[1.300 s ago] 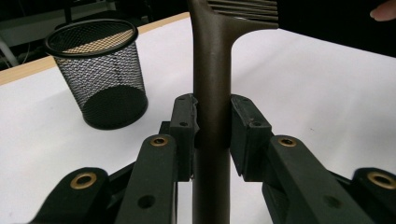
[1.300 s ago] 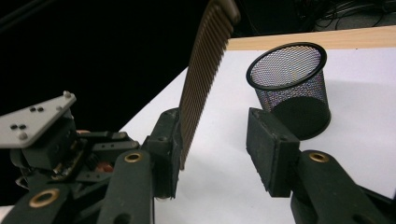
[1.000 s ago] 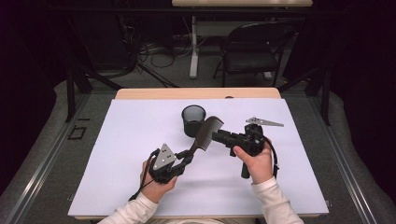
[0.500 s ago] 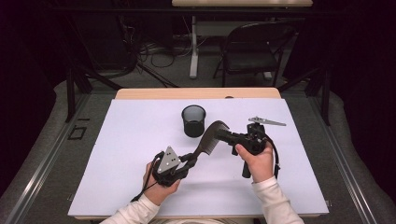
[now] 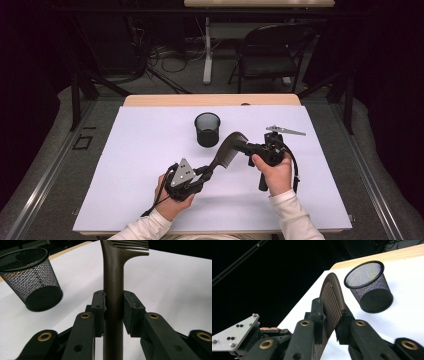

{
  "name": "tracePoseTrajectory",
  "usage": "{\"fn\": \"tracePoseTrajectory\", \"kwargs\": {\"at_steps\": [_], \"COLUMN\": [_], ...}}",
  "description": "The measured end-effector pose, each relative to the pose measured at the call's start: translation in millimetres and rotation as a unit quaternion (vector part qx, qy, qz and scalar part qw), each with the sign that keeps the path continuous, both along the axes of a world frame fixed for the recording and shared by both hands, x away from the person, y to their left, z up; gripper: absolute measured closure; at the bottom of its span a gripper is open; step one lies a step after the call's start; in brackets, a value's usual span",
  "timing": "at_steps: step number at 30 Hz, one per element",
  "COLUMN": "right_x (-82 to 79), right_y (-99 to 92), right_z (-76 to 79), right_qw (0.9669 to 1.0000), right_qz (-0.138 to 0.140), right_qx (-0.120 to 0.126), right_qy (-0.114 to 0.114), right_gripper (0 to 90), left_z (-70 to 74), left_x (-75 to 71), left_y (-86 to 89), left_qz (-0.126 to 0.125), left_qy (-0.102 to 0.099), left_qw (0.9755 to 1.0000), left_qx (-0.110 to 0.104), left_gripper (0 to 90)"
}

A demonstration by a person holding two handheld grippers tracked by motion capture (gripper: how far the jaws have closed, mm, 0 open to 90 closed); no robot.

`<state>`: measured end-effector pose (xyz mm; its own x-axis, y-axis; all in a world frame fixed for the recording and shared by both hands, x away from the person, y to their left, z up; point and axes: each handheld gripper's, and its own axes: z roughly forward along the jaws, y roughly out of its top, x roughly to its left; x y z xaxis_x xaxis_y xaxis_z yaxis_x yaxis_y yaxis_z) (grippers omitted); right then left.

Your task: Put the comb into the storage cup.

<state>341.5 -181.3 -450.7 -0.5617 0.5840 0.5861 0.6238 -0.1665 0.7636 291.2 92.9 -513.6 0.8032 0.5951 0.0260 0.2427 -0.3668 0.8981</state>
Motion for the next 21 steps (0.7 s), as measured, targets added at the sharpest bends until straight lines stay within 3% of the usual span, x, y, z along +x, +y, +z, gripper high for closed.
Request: {"fn": "tracePoseTrajectory", "kwargs": {"at_steps": [6,21], "right_x": [0.9,3.5], "right_y": [-1.5,-4.7], "right_z": [-0.3,-3.4], "right_qw": [0.9994,0.9985], "right_qz": [0.015,0.024], "right_qx": [0.028,0.042], "right_qy": [0.012,0.026], "right_gripper": [87.1,87.5], "left_z": [0.0,-0.7], "left_x": [-0.2,-0.1], "left_y": [0.1,0.0], "left_qz": [-0.003,-0.003], "left_qy": [0.001,0.0], "left_qw": [1.0,1.0], "left_qx": [-0.002,0.001], "left_gripper": [72.6,72.5]}}
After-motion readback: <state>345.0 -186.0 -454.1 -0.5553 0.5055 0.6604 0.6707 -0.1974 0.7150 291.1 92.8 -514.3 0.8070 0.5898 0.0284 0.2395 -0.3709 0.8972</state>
